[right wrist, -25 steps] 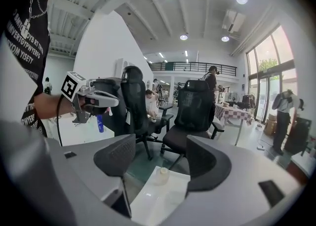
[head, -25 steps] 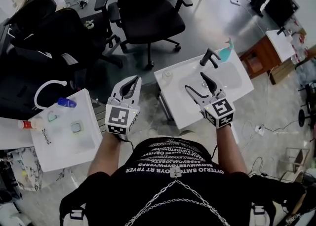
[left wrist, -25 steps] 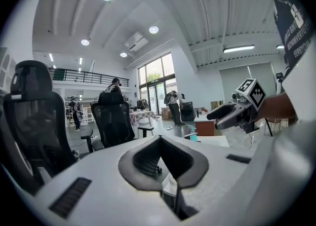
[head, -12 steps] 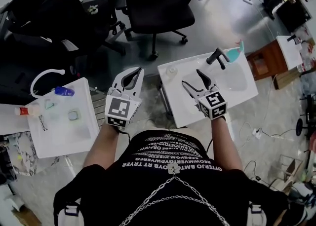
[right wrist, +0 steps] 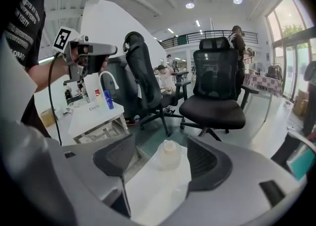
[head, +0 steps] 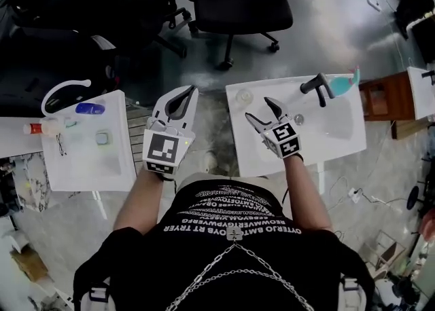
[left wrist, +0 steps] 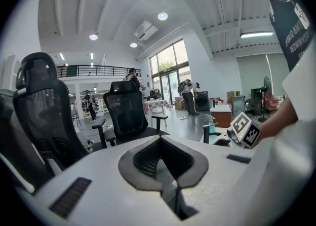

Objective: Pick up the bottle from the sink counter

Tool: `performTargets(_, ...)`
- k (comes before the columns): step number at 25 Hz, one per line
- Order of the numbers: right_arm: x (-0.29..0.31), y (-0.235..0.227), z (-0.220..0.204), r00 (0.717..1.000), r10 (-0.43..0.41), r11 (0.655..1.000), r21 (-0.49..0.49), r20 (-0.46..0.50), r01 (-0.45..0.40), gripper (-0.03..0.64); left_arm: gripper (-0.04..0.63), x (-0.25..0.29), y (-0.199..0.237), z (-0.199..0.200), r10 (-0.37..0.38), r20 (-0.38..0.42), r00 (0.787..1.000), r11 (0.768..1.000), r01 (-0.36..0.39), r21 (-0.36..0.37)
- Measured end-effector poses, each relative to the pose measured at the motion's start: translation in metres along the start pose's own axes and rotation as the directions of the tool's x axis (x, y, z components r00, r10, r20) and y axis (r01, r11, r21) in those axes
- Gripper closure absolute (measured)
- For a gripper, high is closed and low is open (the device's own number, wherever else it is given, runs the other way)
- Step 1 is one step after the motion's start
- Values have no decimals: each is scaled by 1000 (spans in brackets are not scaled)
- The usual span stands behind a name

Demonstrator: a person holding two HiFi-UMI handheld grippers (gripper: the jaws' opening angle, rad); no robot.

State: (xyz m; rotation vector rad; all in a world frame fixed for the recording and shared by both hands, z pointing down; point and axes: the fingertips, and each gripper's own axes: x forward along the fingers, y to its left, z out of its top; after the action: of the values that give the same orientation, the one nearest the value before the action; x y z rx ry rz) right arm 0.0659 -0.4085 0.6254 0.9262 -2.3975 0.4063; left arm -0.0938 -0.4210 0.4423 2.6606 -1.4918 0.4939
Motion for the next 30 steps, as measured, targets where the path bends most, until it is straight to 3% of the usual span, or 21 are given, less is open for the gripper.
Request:
performTargets(6, 44, -25, -40, 997, 48, 999, -3, -60, -49, 292, 590, 12, -9, -14, 42, -38, 998, 999, -41, 28)
performTargets(13, 96, -29, -71, 988, 108, 994, -14, -110, -110, 270, 591, 14, -11, -35, 87, -83, 993, 996, -87, -1)
performTargets(23, 146, -24, -87, 988, 104, 991, -74, -111, -112, 255, 591, 7, -5, -75, 115, -154, 981, 992, -122, -33)
performTargets(30, 149, -28, -91, 988, 51, 990, -124, -145, -69, 279, 591, -3, -4, -79, 120, -162, 980, 991, -128, -40)
